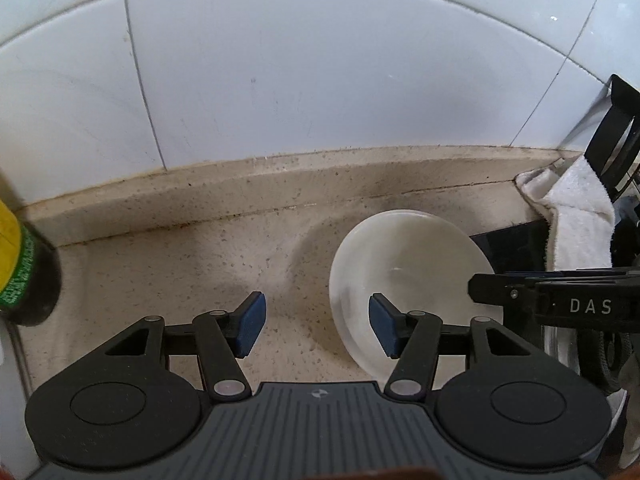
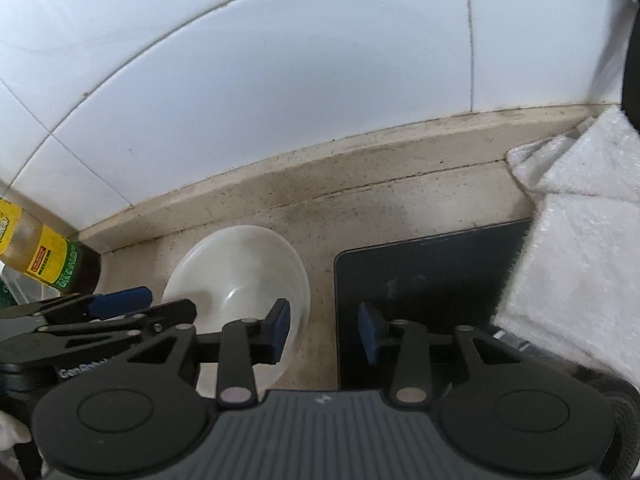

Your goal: Organize plates and bowls

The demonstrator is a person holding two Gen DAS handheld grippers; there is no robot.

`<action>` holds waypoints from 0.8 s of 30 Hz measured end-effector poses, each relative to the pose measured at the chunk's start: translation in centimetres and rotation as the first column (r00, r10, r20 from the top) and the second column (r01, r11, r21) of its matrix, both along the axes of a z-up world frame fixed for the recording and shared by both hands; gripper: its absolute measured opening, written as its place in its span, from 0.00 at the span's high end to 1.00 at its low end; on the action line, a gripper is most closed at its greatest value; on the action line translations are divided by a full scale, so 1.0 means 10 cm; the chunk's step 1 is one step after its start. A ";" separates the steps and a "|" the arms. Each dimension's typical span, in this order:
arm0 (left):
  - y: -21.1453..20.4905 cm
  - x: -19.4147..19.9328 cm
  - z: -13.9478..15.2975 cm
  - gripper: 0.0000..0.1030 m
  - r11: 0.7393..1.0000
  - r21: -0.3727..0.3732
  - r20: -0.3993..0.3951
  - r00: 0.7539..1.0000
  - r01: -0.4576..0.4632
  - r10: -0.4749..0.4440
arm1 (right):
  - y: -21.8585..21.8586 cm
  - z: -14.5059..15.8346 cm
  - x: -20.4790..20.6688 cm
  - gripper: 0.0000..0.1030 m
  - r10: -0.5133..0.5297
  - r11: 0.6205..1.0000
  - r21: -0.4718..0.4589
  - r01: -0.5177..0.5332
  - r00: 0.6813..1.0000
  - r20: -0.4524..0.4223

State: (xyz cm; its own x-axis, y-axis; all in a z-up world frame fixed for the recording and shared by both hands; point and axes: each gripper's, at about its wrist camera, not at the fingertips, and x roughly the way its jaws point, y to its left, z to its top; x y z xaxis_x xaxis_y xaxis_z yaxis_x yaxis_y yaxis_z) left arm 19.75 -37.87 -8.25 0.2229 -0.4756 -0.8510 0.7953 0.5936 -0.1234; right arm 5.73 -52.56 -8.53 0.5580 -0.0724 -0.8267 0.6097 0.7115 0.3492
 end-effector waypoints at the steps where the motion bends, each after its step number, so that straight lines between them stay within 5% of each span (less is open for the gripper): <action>1: -0.01 0.00 -0.01 0.38 1.000 -0.001 -0.001 1.000 0.005 -0.005 | 0.00 -0.01 0.02 0.65 0.005 1.000 0.007 -0.005 1.000 0.001; 6: -0.06 -0.01 -0.09 0.46 1.000 0.009 0.002 1.000 0.020 -0.020 | 0.02 -0.09 0.12 0.65 0.036 0.999 0.041 -0.035 0.999 -0.003; 8: -0.08 -0.01 -0.12 0.76 0.999 0.015 0.005 0.999 0.036 -0.036 | 0.04 -0.12 0.14 0.71 0.054 0.998 0.044 -0.054 0.999 -0.001; 9: -0.09 -0.02 -0.13 0.78 0.999 0.006 -0.008 0.999 0.049 -0.049 | 0.05 -0.12 0.15 0.87 0.062 0.997 0.035 -0.062 0.998 -0.001; 10: -0.09 -0.02 -0.13 0.83 0.999 0.000 -0.020 0.998 0.052 -0.052 | 0.06 -0.14 0.16 0.88 0.077 0.996 0.036 -0.077 0.997 0.002; 24: -0.02 -0.13 0.15 0.83 0.998 -0.018 0.038 0.998 0.058 -0.058 | 0.09 0.10 0.08 0.89 0.087 0.996 0.022 -0.088 0.995 0.058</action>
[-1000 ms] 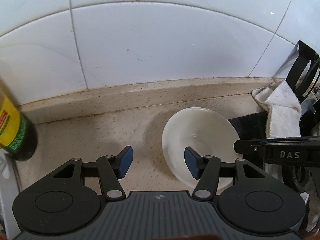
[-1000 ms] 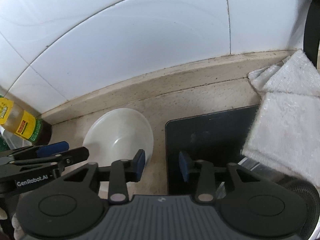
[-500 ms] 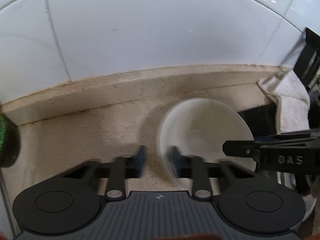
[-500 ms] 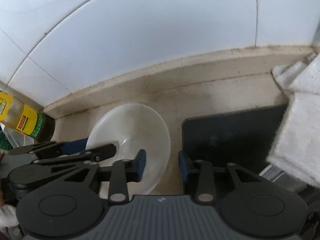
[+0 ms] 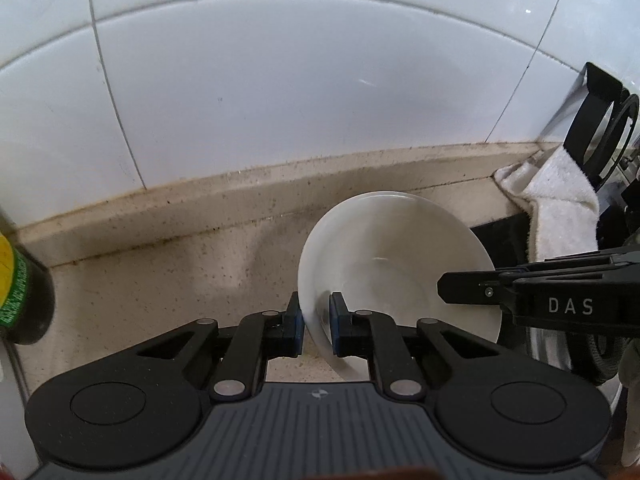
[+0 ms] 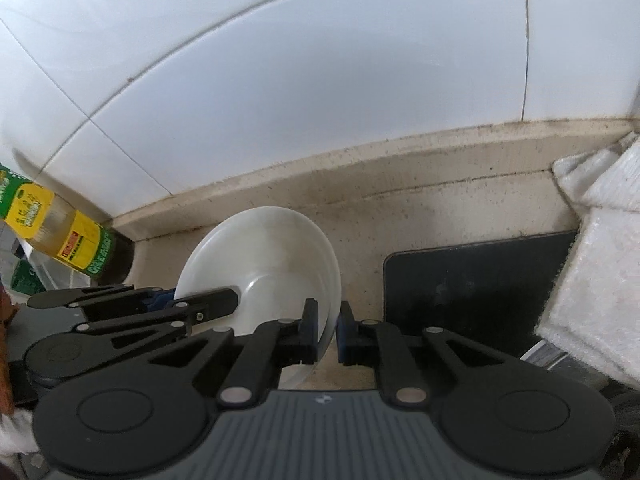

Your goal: Organize plates and bowls

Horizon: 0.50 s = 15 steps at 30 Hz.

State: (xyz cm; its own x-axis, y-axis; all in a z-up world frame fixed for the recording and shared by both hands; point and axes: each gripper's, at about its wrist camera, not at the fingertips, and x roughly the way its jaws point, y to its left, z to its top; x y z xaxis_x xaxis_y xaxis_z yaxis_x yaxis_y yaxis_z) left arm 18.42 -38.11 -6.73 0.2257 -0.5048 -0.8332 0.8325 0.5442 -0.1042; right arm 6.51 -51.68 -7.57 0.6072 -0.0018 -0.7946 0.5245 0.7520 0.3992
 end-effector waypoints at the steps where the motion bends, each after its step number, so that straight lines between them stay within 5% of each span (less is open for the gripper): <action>1: 0.01 -0.01 0.03 0.83 1.000 -0.002 0.006 1.000 -0.001 0.001 | 0.01 0.03 -0.01 0.89 0.000 1.000 -0.005 0.000 1.000 0.005; 15: 0.25 -0.21 0.42 0.82 0.999 -0.038 0.075 0.997 -0.028 0.031 | 0.24 0.46 -0.10 0.89 0.036 0.998 -0.062 -0.032 0.998 0.053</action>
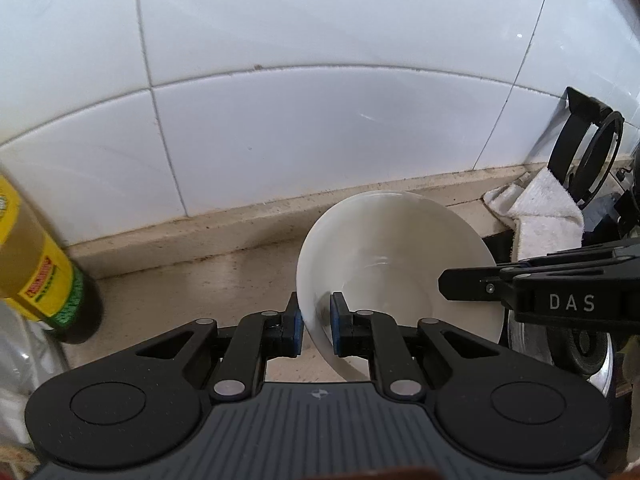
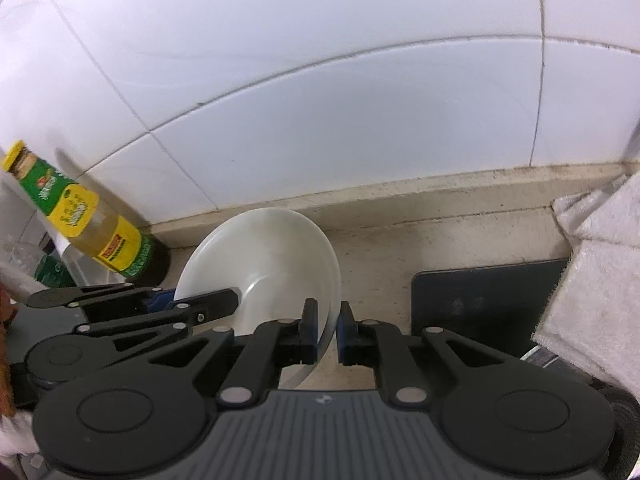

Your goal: Organize plates and bowls

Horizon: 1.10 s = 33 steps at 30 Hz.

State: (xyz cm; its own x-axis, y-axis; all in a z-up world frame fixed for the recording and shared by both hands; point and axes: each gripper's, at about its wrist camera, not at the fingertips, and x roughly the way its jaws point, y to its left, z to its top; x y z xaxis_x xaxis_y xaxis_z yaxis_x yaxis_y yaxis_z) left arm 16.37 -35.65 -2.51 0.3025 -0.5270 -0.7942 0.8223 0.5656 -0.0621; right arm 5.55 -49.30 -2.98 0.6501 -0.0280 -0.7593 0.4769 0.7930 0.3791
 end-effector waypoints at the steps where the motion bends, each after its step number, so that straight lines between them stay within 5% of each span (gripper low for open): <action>1: 0.03 -0.01 0.03 0.82 1.000 -0.004 0.005 1.000 -0.004 0.004 | 0.02 0.03 -0.01 0.89 0.004 1.000 -0.004 -0.004 1.000 0.004; 17: 0.72 -0.22 0.32 0.79 0.998 -0.018 0.065 0.996 -0.058 0.059 | 0.63 0.32 -0.17 0.88 0.115 0.993 -0.044 -0.113 0.992 0.047; 33: 1.09 -0.46 0.15 0.76 0.997 0.022 0.036 0.997 -0.074 0.074 | 0.99 0.11 -0.39 0.88 0.165 0.986 0.002 -0.165 0.986 0.002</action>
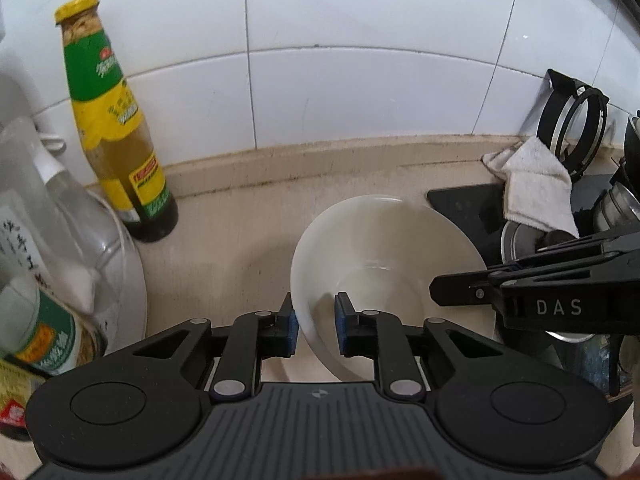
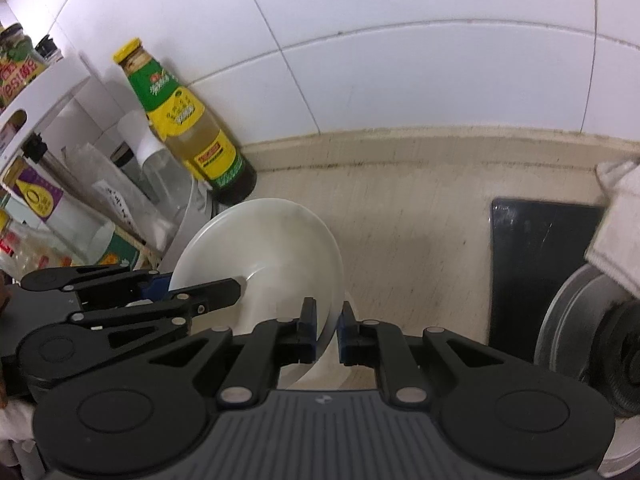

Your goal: Organize plates and bowls

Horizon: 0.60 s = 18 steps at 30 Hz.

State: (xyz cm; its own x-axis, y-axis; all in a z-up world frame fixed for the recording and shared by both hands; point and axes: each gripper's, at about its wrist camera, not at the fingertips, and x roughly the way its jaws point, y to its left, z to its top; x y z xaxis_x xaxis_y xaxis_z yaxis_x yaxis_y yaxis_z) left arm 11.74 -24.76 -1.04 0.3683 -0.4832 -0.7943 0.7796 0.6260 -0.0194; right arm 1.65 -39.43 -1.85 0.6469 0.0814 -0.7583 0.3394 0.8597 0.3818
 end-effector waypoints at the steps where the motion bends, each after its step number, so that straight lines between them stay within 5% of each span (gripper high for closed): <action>1: 0.01 0.00 -0.02 0.76 1.000 0.003 -0.003 1.000 -0.001 0.001 | 0.02 -0.02 0.00 0.88 0.002 1.000 0.004 -0.002 1.000 -0.006; 16: 0.08 0.07 -0.36 0.73 0.999 0.040 -0.078 0.996 -0.028 0.031 | 0.11 -0.32 0.10 0.87 0.006 1.000 0.015 -0.005 0.997 -0.072; 18: 0.07 0.06 -0.39 0.72 0.999 0.046 -0.063 0.997 -0.029 0.032 | 0.10 -0.34 0.11 0.81 -0.001 1.000 -0.006 0.000 0.996 -0.085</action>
State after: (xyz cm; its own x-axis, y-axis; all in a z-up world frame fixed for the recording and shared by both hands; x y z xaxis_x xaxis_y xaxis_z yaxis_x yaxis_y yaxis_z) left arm 12.38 -24.01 -4.95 0.3299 -0.4357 -0.8375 0.7582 0.6508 -0.0399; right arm 2.77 -38.40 -5.25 0.5802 0.0767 -0.8108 0.3706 0.8616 0.3467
